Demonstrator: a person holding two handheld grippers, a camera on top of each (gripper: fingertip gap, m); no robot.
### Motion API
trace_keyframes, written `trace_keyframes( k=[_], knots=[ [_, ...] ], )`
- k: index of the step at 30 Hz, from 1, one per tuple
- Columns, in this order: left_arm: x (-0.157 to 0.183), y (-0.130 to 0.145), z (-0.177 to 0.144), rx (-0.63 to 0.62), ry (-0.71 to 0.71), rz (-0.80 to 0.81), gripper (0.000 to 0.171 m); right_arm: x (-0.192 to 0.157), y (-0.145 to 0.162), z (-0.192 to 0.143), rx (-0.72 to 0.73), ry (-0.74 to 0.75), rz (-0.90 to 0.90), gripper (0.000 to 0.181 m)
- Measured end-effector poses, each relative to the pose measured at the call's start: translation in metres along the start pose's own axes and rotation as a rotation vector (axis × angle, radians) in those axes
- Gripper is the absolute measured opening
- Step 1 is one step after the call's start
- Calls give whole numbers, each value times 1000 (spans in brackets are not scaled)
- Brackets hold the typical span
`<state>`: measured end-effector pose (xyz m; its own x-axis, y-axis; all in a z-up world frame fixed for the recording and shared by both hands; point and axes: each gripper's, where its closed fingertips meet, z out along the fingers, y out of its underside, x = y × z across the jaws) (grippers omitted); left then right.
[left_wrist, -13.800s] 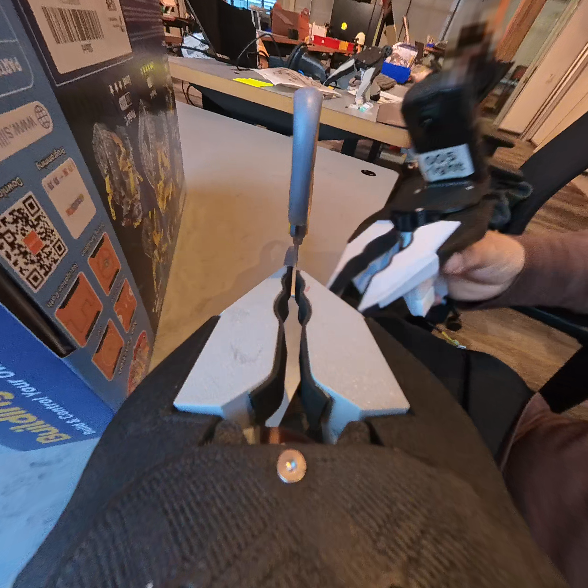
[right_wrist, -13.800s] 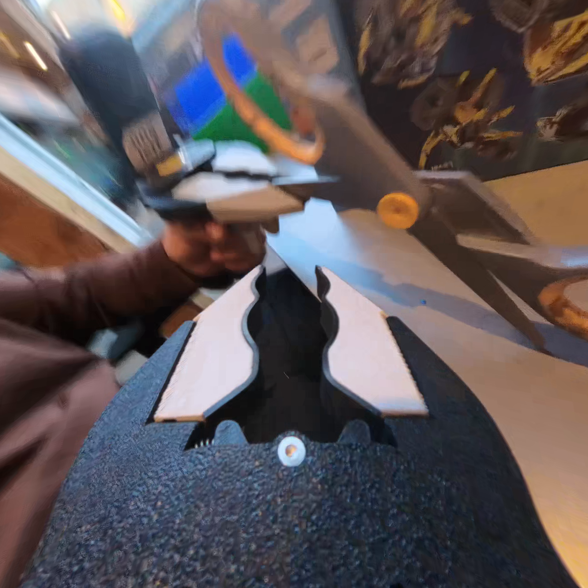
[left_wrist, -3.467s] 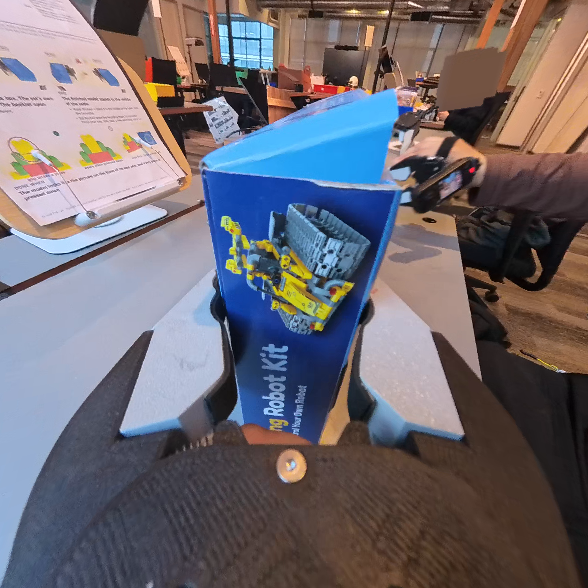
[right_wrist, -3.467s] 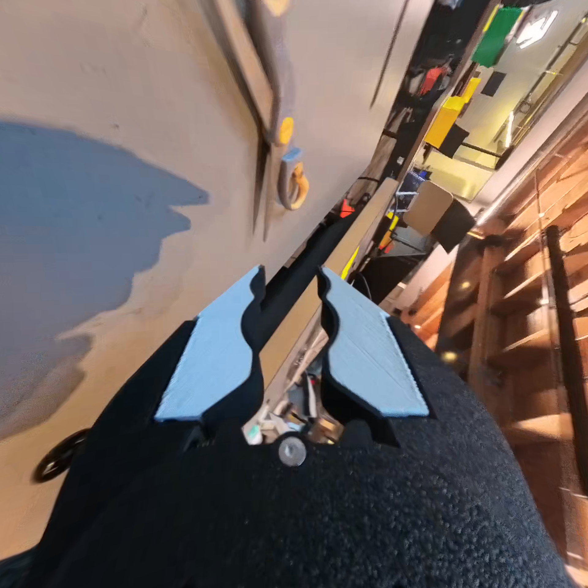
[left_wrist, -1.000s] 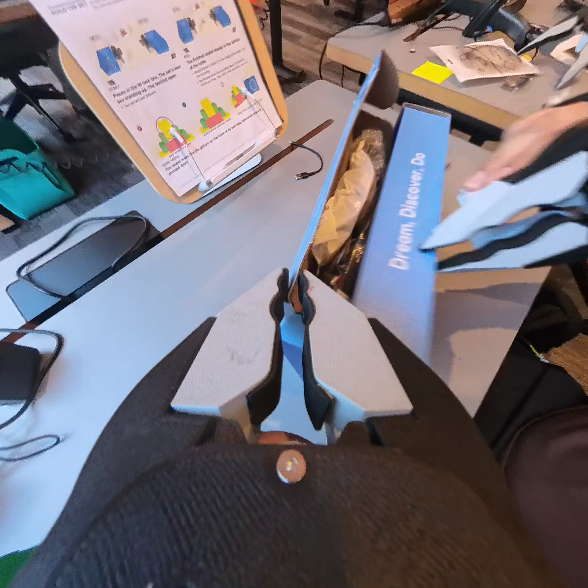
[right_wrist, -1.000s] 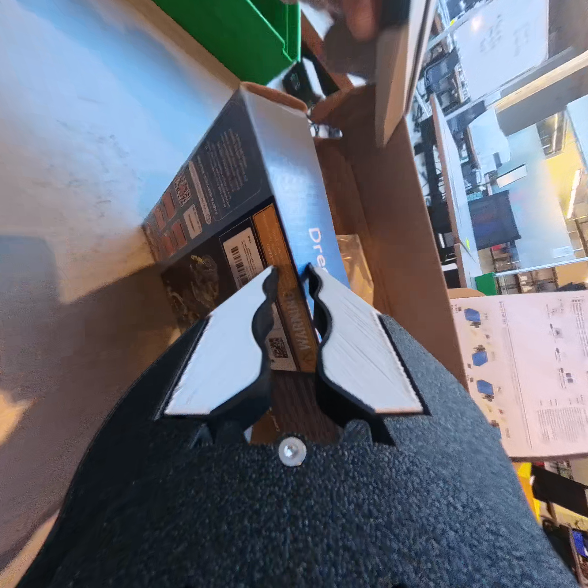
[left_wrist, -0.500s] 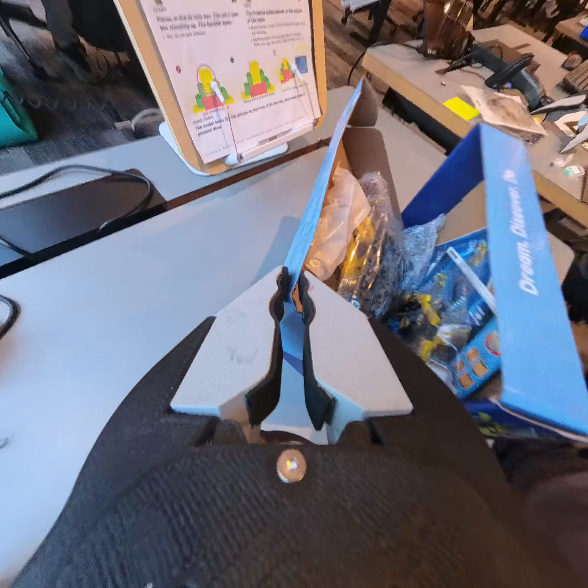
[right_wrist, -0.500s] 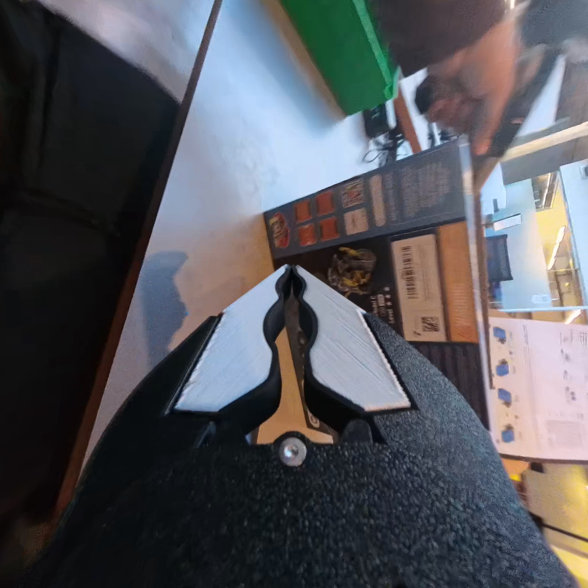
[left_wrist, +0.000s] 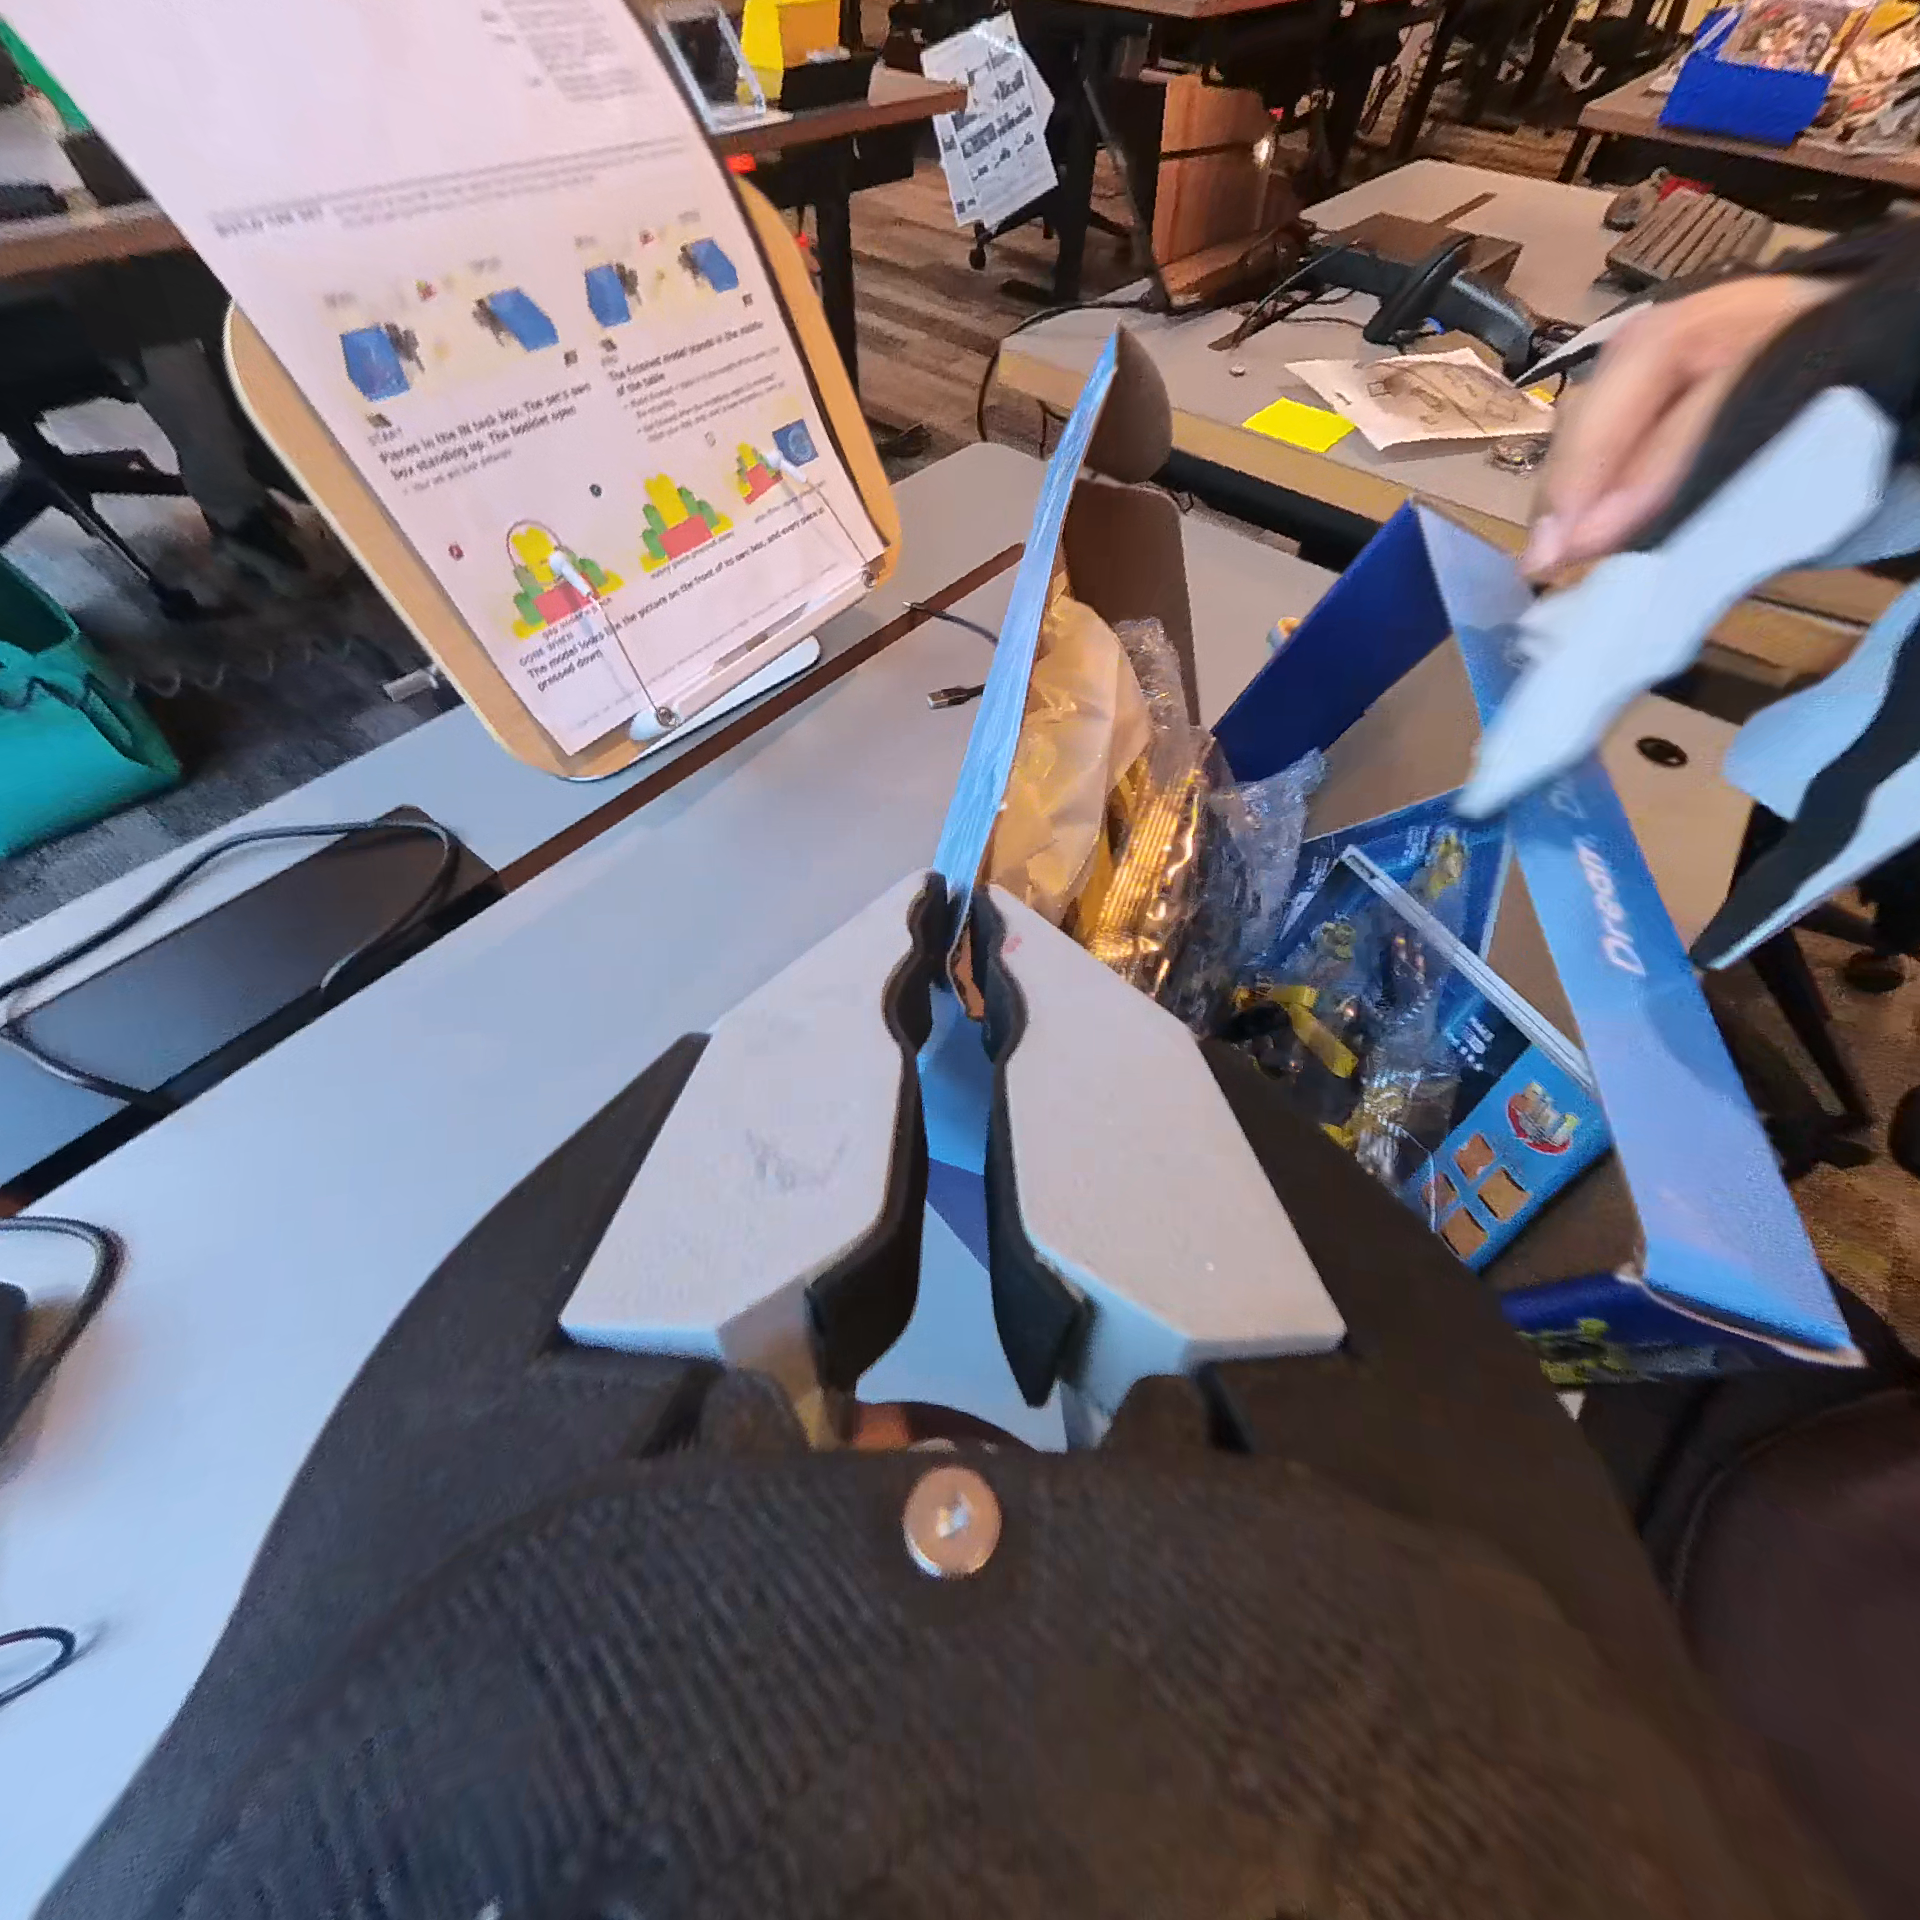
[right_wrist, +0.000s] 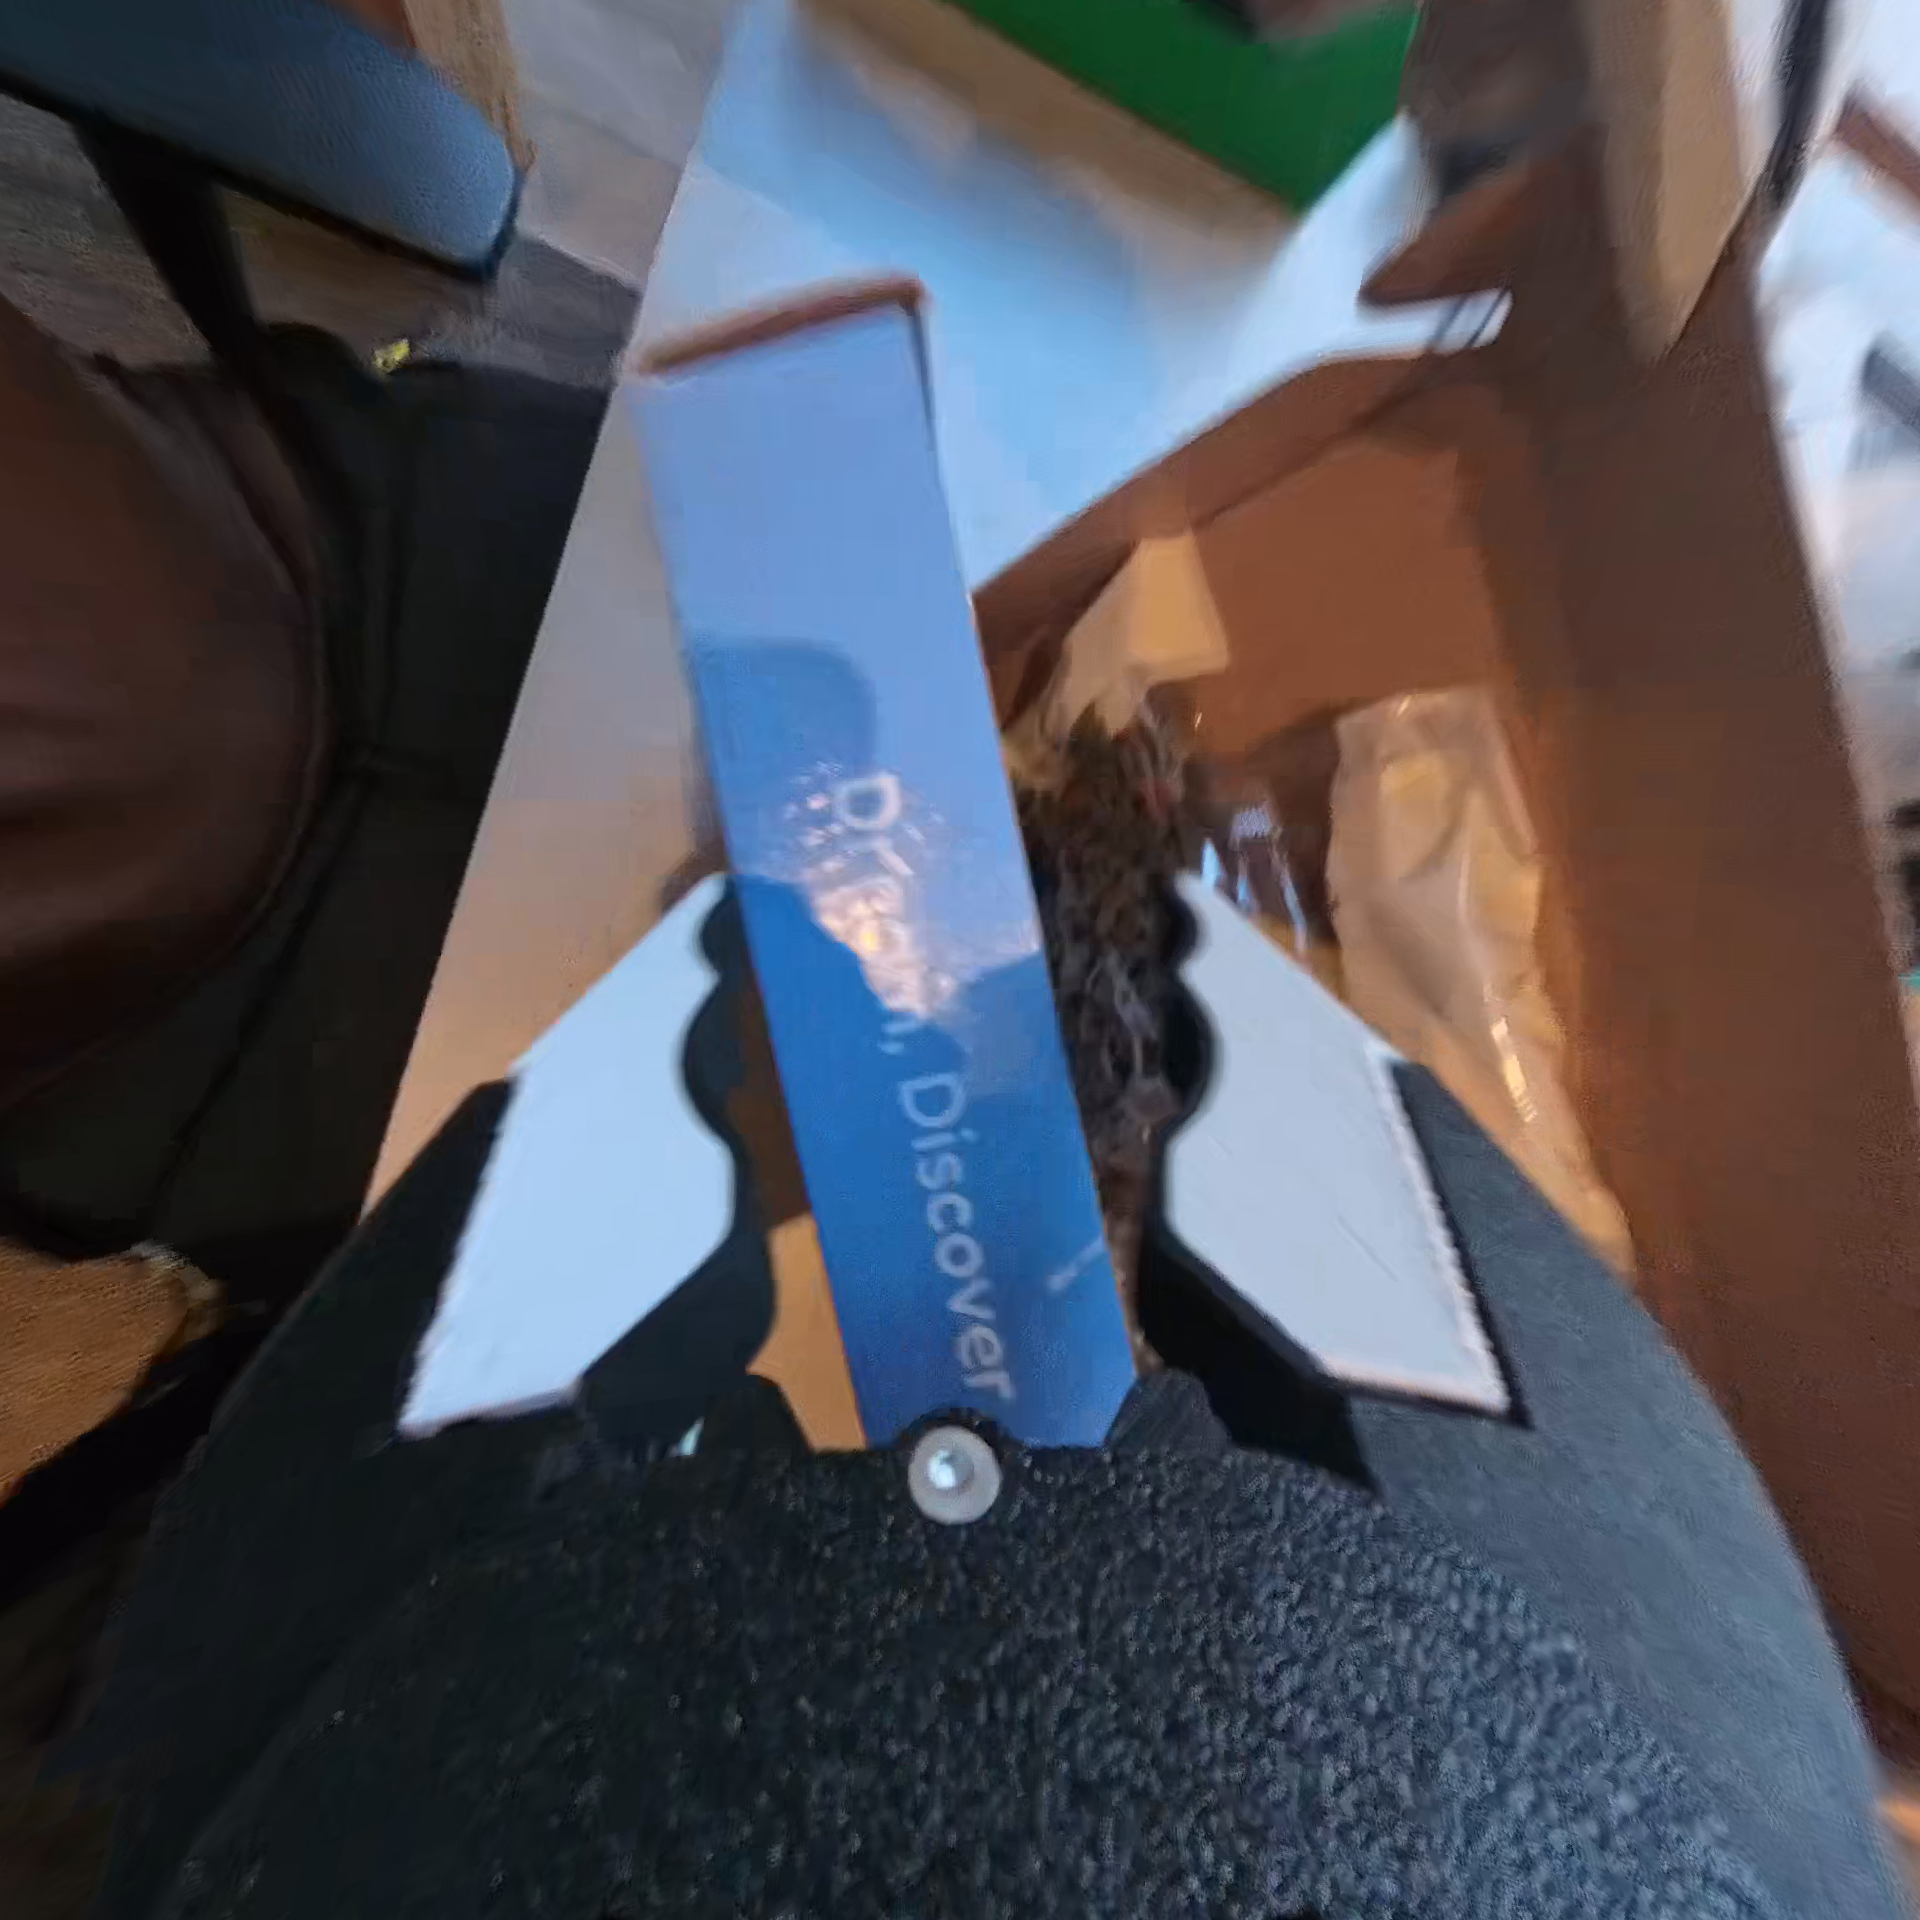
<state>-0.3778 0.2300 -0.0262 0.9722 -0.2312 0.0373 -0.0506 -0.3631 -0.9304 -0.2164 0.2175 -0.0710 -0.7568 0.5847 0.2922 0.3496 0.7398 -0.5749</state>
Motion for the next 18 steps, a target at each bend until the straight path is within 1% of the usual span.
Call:
trace_keyframes(
  k=[1,2,3,4,7,9,11,12,14,15,18],
  knots=[
    [2,-2,-1,3,-3,10,1,-4,10,2,-58,-51,36,72],
    [4,-3,-2,6,-9,23,1,-18,20,5,-116,-141,71,63],
    [4,-4,-3,7,-25,42,1,-32,27,8,-165,-206,98,61],
    [2,-4,-4,6,-51,67,1,-42,30,11,-194,-203,93,60],
    [-14,-3,-4,-5,-128,106,1,-67,37,10,-225,-30,-77,57],
    [-35,2,-2,-26,-183,106,1,-99,52,18,-247,12,-105,56],
    [-58,13,3,-55,-213,68,2,-132,70,34,-230,48,-156,54],
    [-67,17,6,-52,-210,36,2,-143,76,42,-203,89,-174,55],
    [-79,19,14,-22,-174,-40,3,-149,73,49,-93,213,-176,57],
    [-87,21,18,-29,-182,-60,4,-149,71,50,-59,254,-182,56],
    [-112,32,33,-80,-231,-95,4,-158,73,60,-80,253,-215,56]
  ],
)
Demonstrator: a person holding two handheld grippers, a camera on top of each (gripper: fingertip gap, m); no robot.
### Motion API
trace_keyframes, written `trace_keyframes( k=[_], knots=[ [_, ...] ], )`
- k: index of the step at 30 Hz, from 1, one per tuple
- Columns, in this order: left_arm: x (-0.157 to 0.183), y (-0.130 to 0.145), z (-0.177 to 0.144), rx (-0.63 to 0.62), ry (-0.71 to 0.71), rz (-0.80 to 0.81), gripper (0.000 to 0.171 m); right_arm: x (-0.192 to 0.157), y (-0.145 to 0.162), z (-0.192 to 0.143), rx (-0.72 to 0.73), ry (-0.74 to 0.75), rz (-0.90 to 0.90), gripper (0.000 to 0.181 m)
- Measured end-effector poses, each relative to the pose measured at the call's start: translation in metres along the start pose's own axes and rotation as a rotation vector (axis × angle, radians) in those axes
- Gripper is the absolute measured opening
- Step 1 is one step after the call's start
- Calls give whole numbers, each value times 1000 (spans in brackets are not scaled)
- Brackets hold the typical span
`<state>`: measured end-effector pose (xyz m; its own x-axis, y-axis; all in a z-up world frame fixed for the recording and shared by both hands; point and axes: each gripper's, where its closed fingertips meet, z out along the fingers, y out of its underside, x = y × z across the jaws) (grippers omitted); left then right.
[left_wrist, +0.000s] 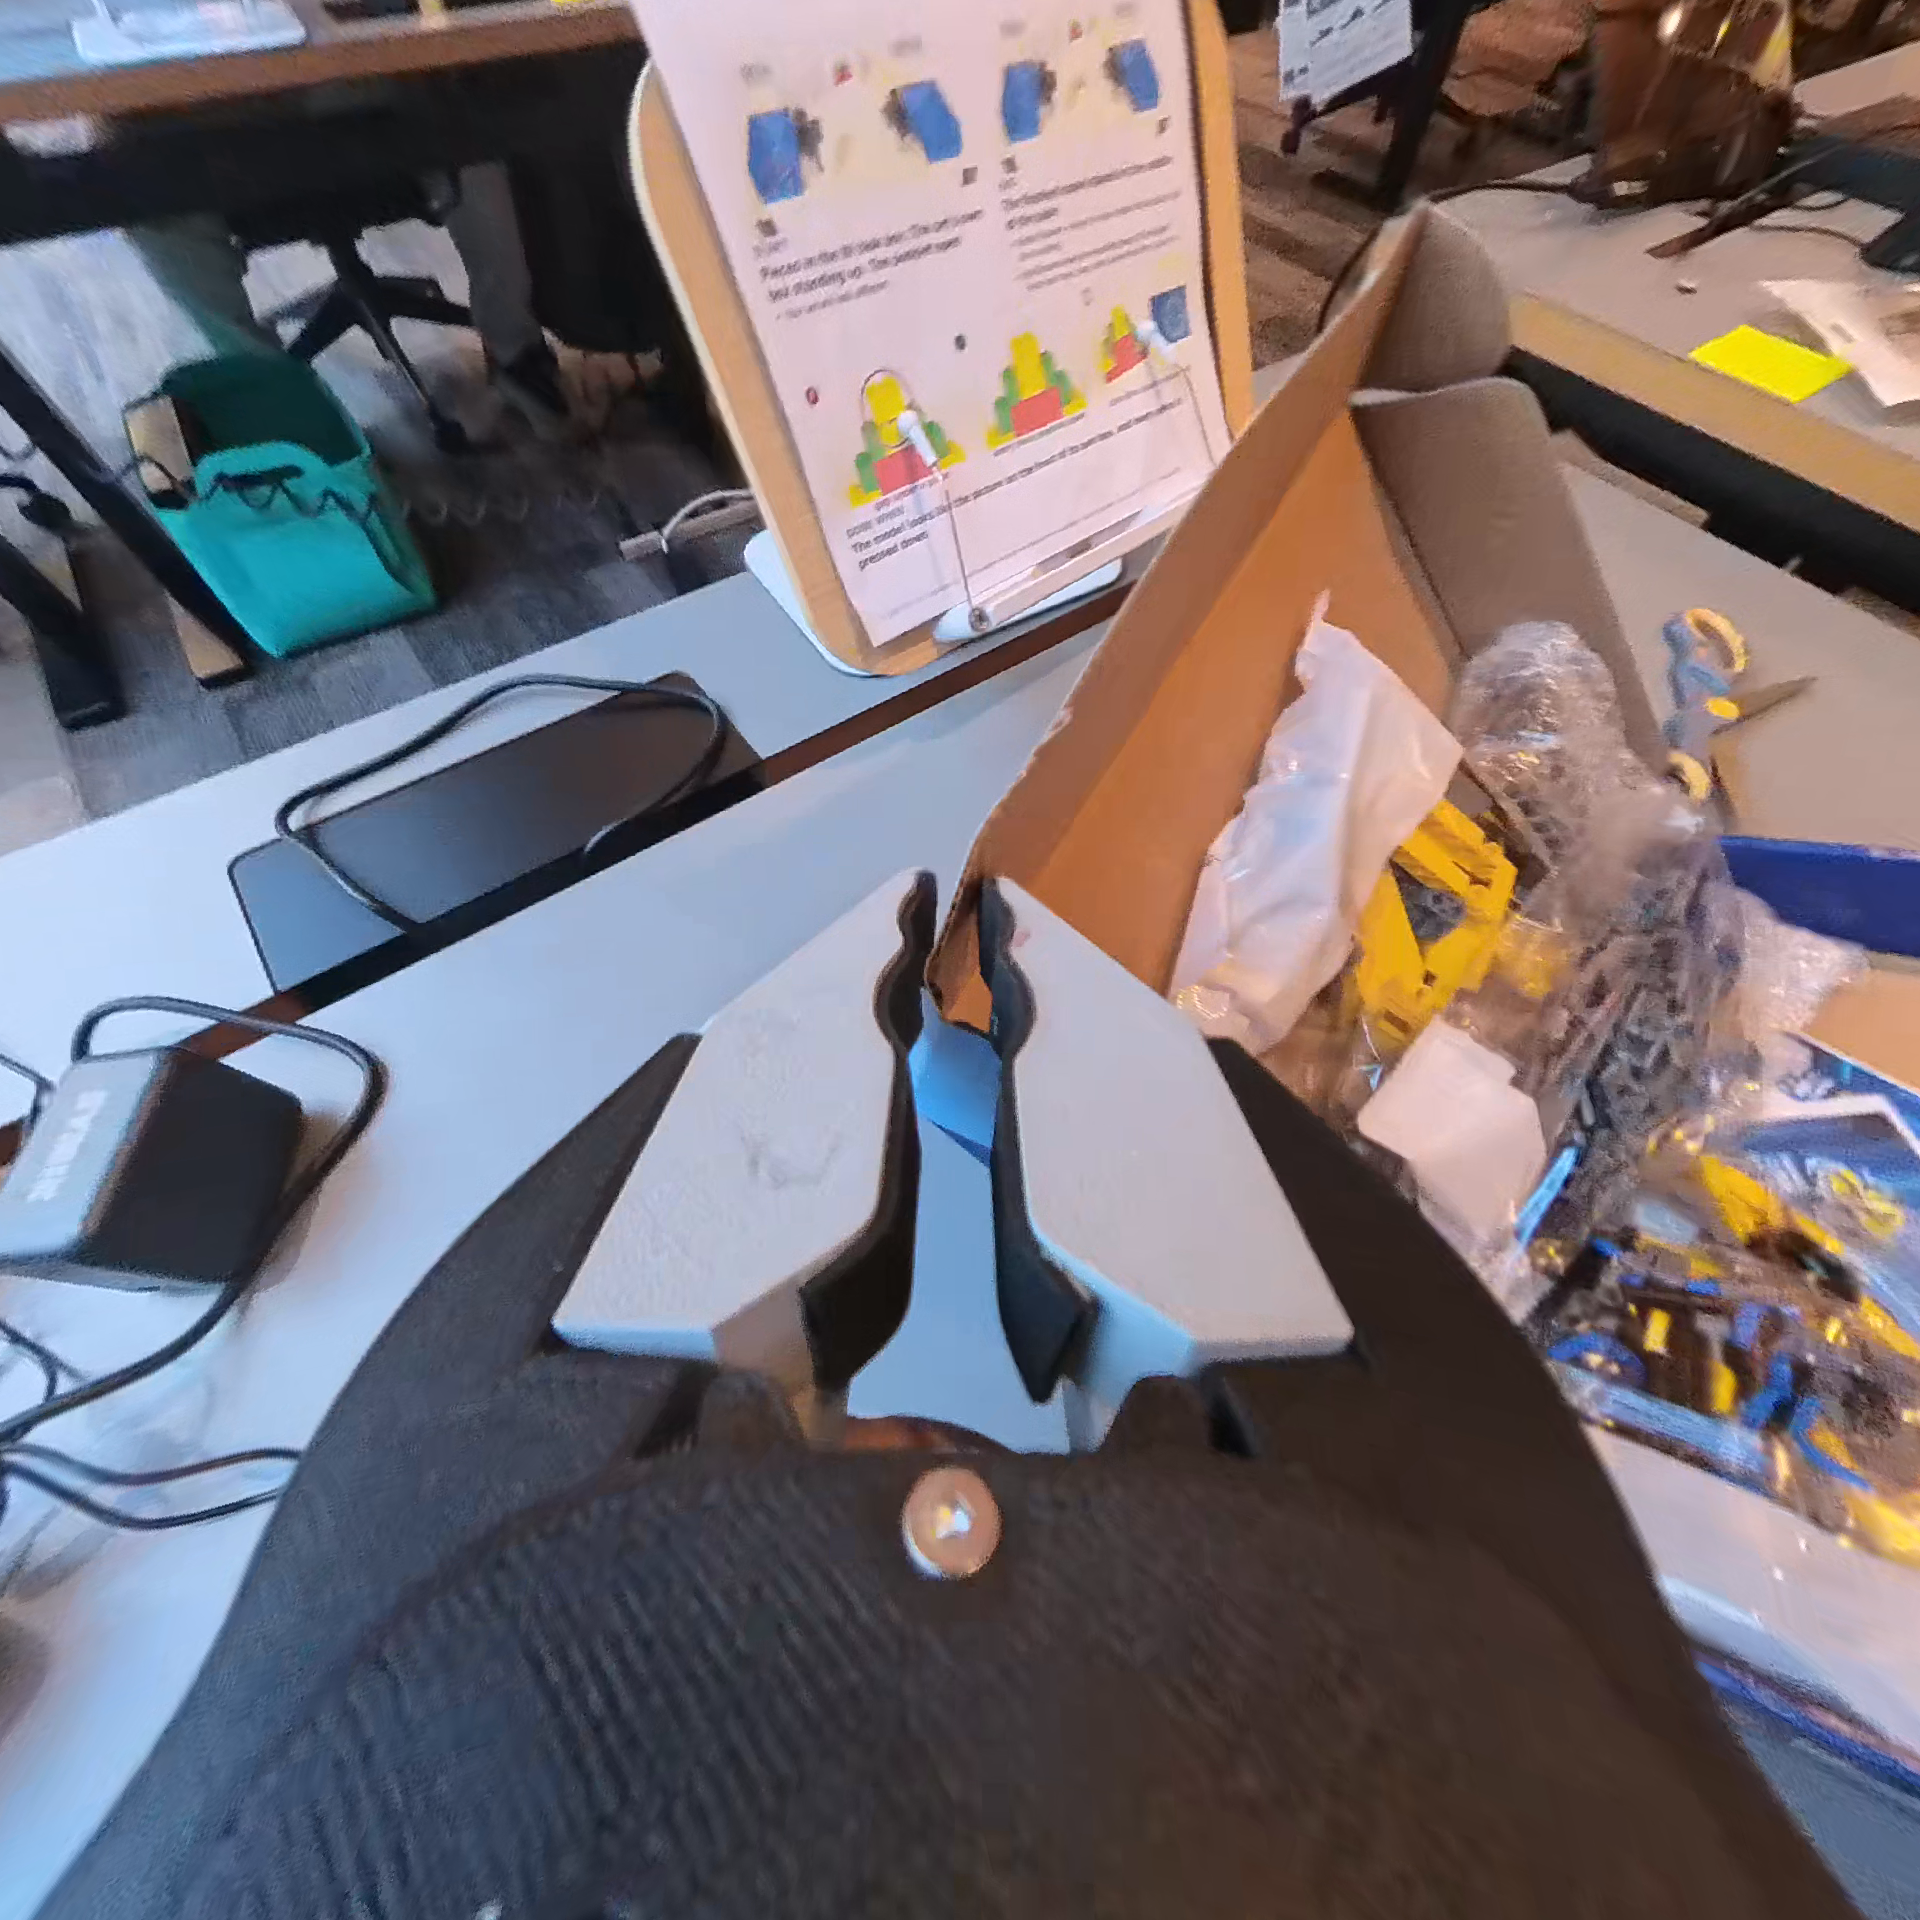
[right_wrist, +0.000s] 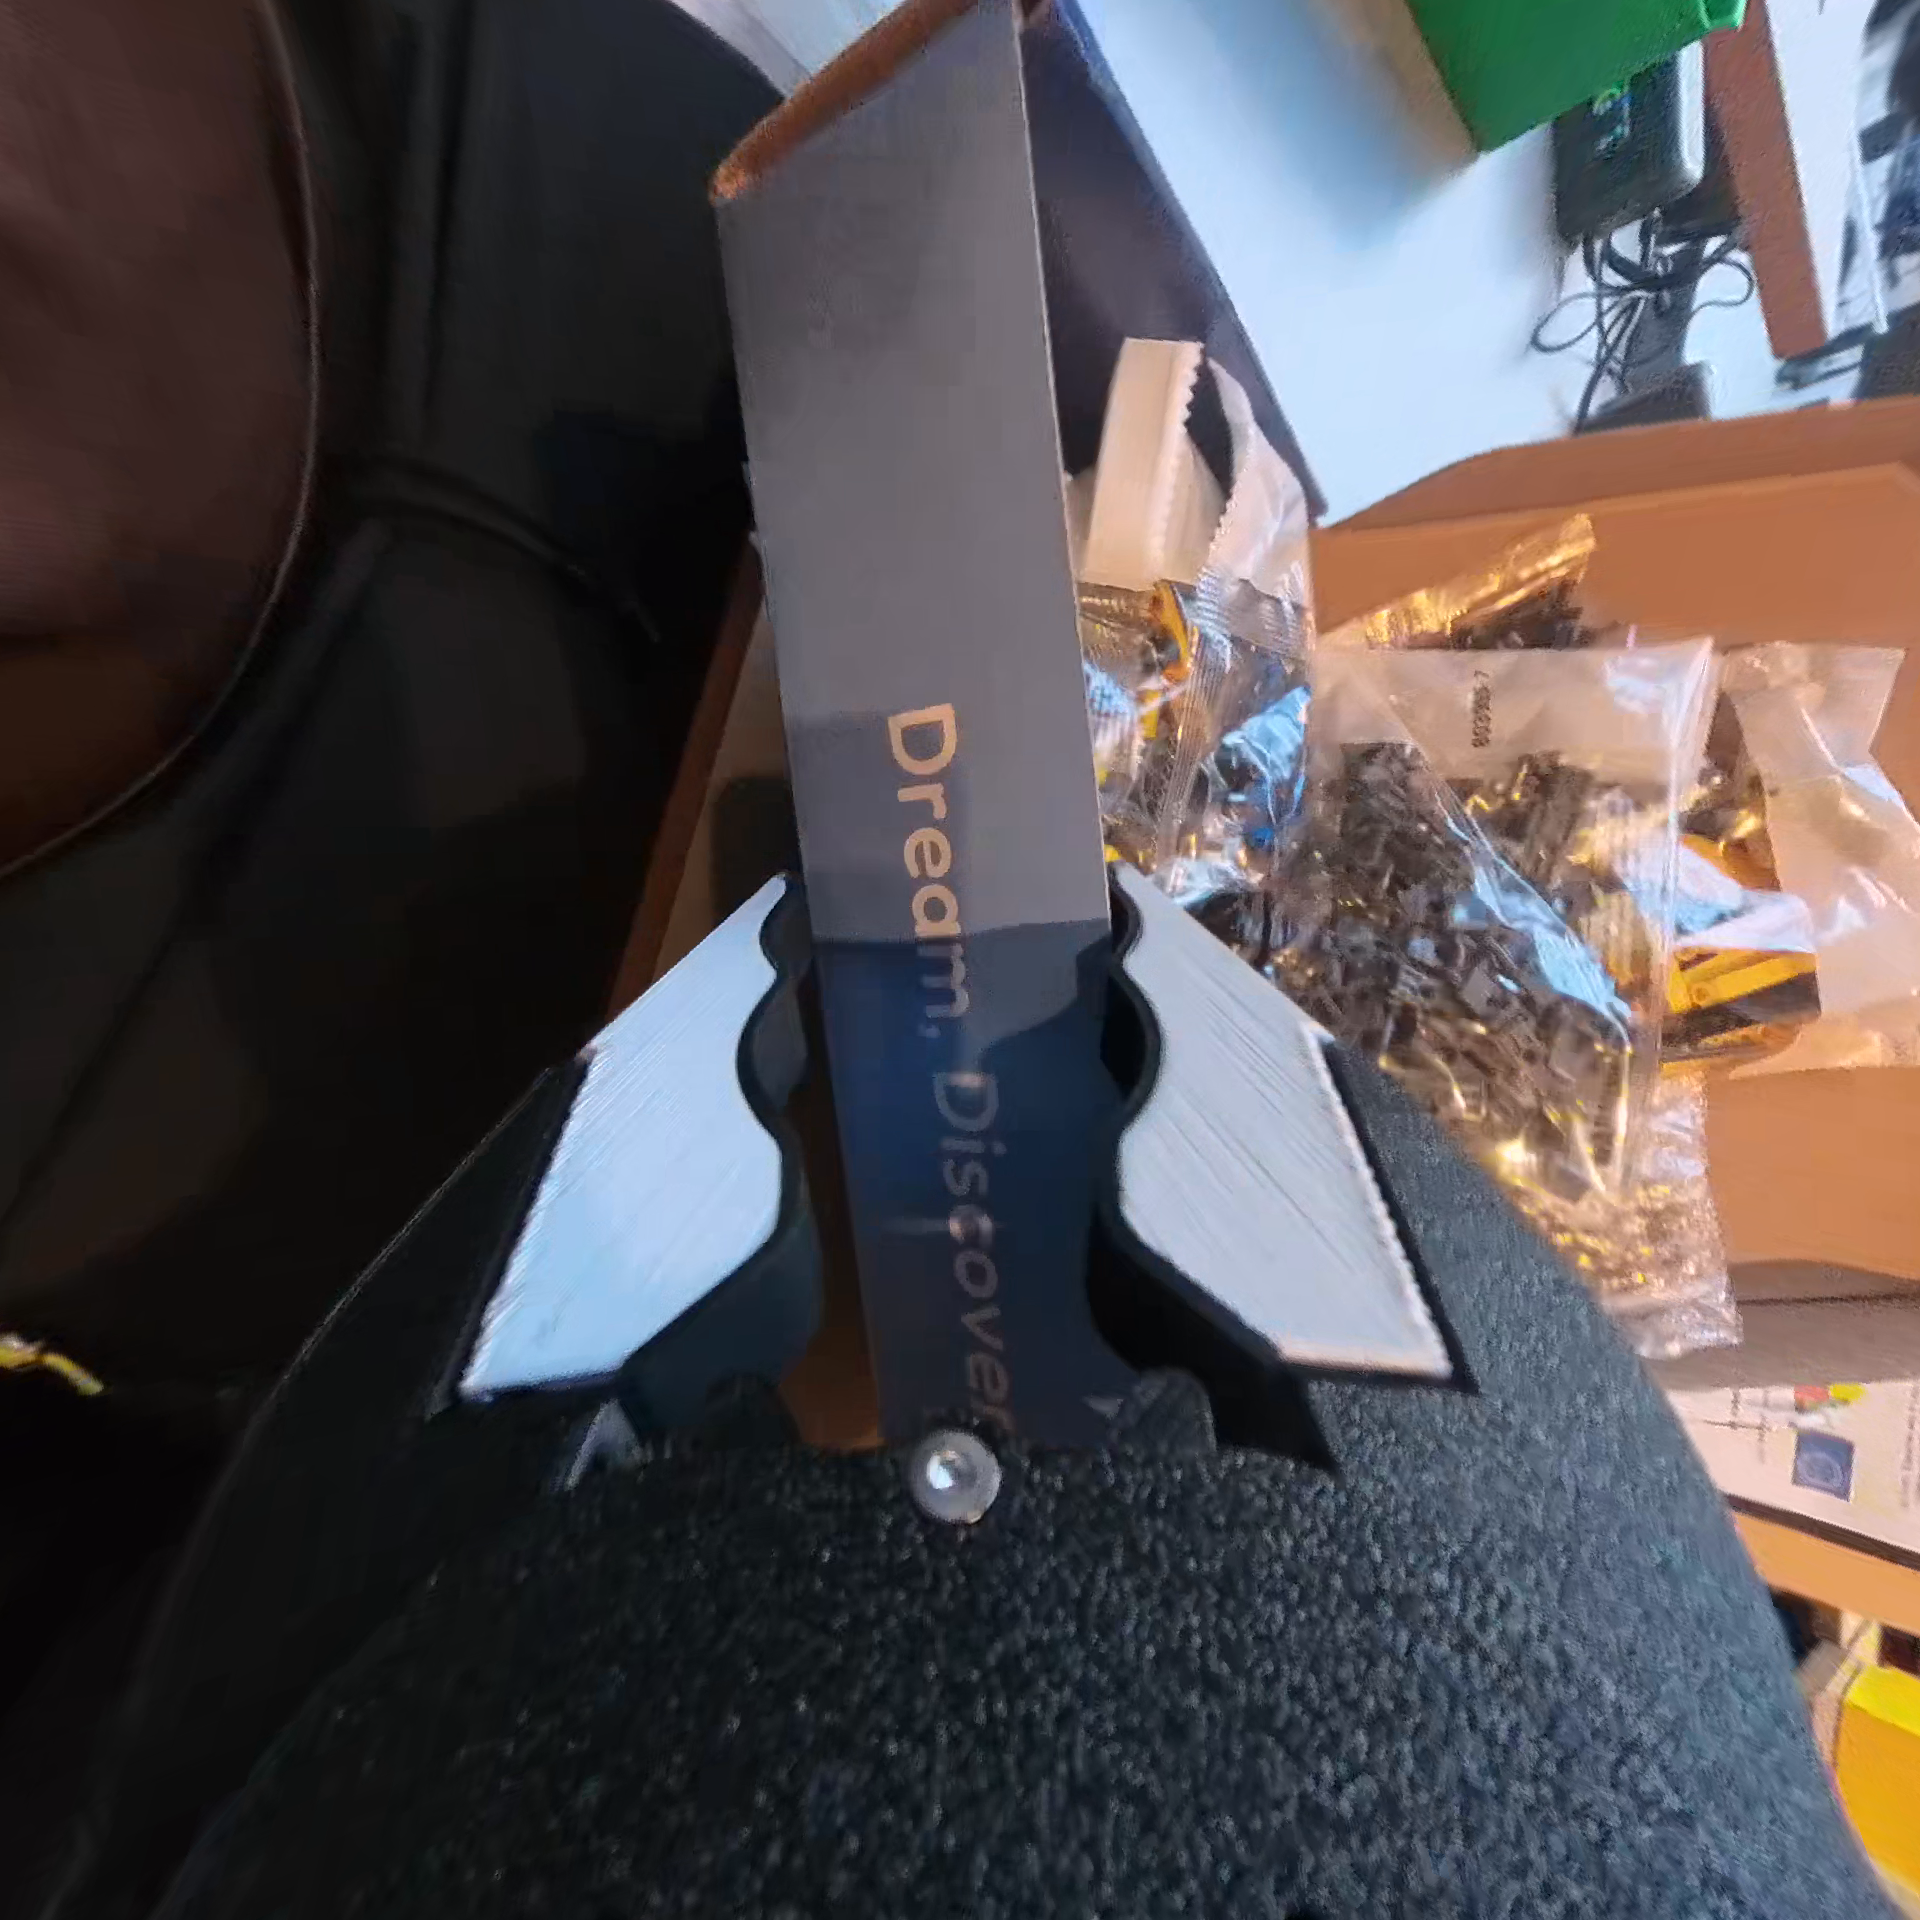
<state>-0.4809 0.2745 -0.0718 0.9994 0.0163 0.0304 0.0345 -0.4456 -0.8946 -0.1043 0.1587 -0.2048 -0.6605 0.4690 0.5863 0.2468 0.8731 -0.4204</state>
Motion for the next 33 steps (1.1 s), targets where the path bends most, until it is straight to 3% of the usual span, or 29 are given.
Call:
trace_keyframes(
  k=[6,12,19,23,25,27,29,31,32,33],
  knots=[
    [-9,9,22,-77,-23,-50,5,-20,0,14,9,-14,-45,49],
    [0,4,3,-29,-43,44,4,-36,12,35,15,55,-96,47],
    [-75,48,-24,-138,-240,-41,7,-13,13,63,6,112,-95,47],
    [-97,57,-57,-39,-271,-202,13,3,14,82,-6,132,-102,51],
    [-87,54,-78,13,-244,-220,27,8,14,85,7,136,-94,54],
    [-78,51,-106,50,-310,-163,44,11,16,83,5,145,-71,56],
    [-55,39,-140,159,-365,-70,48,12,19,75,21,156,-36,53],
    [14,32,-160,252,-202,63,39,12,25,66,41,159,0,38],
    [64,40,-160,237,-41,183,34,15,30,61,45,171,12,37],
    [115,65,-154,150,140,320,34,17,36,59,41,165,27,37]
  ],
)
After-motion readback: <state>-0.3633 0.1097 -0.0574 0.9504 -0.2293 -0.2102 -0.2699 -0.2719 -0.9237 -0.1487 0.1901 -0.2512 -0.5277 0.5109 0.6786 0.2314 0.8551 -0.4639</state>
